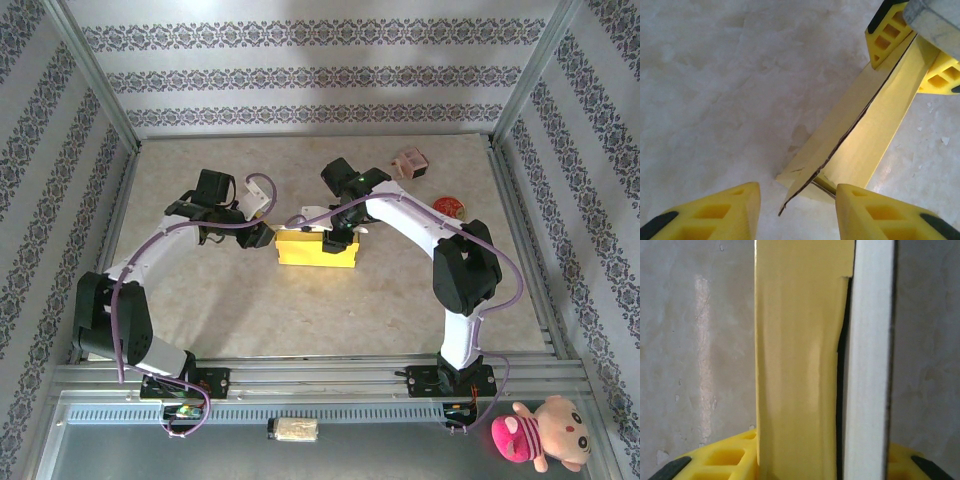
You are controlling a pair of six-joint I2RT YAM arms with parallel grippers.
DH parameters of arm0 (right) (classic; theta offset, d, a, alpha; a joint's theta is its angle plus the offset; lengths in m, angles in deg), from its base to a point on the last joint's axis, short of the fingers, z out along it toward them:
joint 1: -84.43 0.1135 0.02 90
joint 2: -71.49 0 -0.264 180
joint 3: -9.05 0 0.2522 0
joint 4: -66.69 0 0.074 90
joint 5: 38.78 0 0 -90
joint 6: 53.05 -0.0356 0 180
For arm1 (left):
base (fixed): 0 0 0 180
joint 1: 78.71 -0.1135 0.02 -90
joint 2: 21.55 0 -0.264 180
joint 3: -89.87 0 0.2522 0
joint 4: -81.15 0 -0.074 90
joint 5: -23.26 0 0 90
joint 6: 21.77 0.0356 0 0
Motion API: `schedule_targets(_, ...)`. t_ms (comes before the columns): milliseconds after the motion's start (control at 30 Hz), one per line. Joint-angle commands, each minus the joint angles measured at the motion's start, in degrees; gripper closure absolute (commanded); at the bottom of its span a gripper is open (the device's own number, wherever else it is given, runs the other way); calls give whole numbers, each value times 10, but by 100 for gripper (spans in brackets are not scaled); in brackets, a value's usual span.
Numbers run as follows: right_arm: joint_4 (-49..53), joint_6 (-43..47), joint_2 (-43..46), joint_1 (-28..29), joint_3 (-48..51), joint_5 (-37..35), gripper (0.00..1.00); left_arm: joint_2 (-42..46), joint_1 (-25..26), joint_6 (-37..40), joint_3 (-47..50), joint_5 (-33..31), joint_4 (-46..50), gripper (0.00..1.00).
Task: Fold the paper box
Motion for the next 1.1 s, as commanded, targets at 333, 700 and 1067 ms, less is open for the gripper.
schedule_targets(333,17,2,-16,10,-5,22,55,-29,8,5,-23,50,-34,88)
schedule_targets(700,2,-44,-12,5,-27,31,46,-32,16,9,-18,32,-26,100)
schedule_targets(1067,-9,-75,-40,6,-27,17,59,-32,19,-218,-34,67,-107,100)
